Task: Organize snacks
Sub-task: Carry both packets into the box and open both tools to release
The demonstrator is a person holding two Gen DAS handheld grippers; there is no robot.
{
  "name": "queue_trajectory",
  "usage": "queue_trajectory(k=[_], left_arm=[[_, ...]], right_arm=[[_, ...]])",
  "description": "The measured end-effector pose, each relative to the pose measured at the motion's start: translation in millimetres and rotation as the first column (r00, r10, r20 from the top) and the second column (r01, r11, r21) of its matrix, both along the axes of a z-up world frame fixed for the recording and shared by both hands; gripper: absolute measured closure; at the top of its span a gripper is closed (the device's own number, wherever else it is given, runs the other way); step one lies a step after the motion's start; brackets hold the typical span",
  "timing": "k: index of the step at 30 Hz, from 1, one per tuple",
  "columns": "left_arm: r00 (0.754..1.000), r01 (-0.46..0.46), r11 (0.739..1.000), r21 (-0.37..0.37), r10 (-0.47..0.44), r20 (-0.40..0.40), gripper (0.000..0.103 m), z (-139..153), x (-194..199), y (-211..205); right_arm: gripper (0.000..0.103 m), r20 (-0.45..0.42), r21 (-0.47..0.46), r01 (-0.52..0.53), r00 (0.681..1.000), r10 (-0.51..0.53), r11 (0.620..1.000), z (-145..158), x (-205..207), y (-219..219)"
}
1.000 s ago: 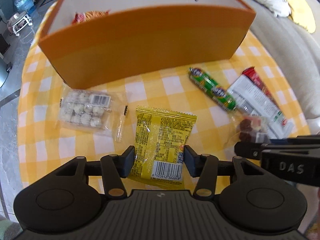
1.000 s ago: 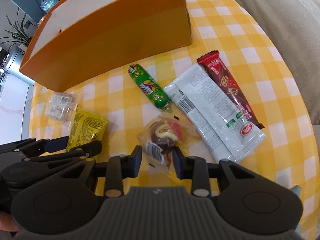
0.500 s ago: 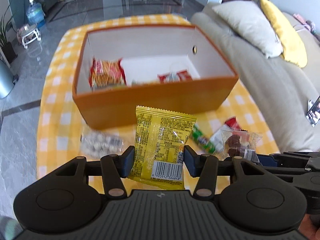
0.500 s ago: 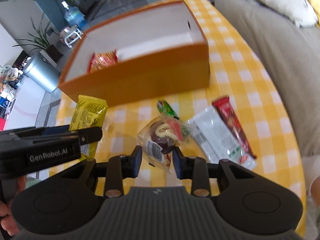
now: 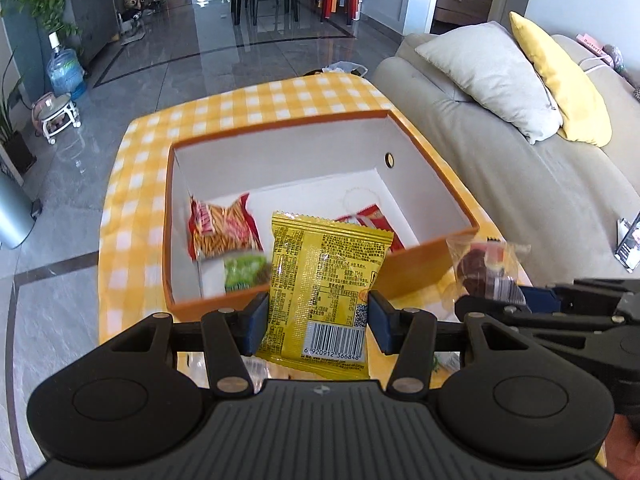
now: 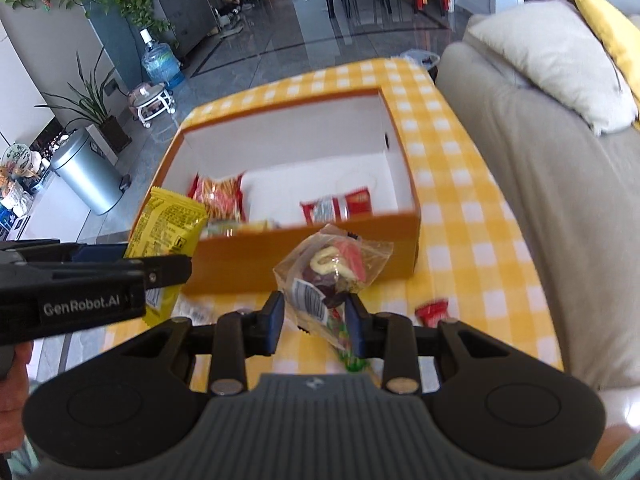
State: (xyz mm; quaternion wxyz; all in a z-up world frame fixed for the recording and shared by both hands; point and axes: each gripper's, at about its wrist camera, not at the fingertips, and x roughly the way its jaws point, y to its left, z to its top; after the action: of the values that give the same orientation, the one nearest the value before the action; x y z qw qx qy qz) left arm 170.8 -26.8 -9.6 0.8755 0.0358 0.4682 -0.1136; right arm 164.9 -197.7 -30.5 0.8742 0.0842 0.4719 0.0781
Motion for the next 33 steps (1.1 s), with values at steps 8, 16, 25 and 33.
queue_trajectory(k=[8, 16, 25, 33], left_arm=[[1.000, 0.004, 0.999, 0.050, -0.005, 0.027, 0.044, 13.0, 35.2, 1.3], [1.000, -0.007, 0.992, 0.126, 0.006, 0.005, 0.044, 0.1, 74.5, 9.5], [0.998, 0.013, 0.976, 0.218, 0.001, -0.062, 0.044, -37.5, 105.7, 11.3], [0.993, 0.015, 0.964, 0.265, 0.018, -0.120, 0.044, -67.2, 124.3, 16.0]], right_arm=[[0.073, 0.049, -0.051, -0.013, 0.999, 0.016, 0.999, 15.4, 45.2, 14.4], [0.073, 0.043, -0.123, -0.066, 0.996, 0.072, 0.990, 10.0, 91.7, 28.5], [0.073, -0.026, -0.195, -0.137, 0.991, 0.134, 0.971, -20.8, 131.1, 46.8], [0.073, -0.110, -0.220, -0.176, 0.982, 0.155, 0.959, -49.2, 152.2, 59.3]])
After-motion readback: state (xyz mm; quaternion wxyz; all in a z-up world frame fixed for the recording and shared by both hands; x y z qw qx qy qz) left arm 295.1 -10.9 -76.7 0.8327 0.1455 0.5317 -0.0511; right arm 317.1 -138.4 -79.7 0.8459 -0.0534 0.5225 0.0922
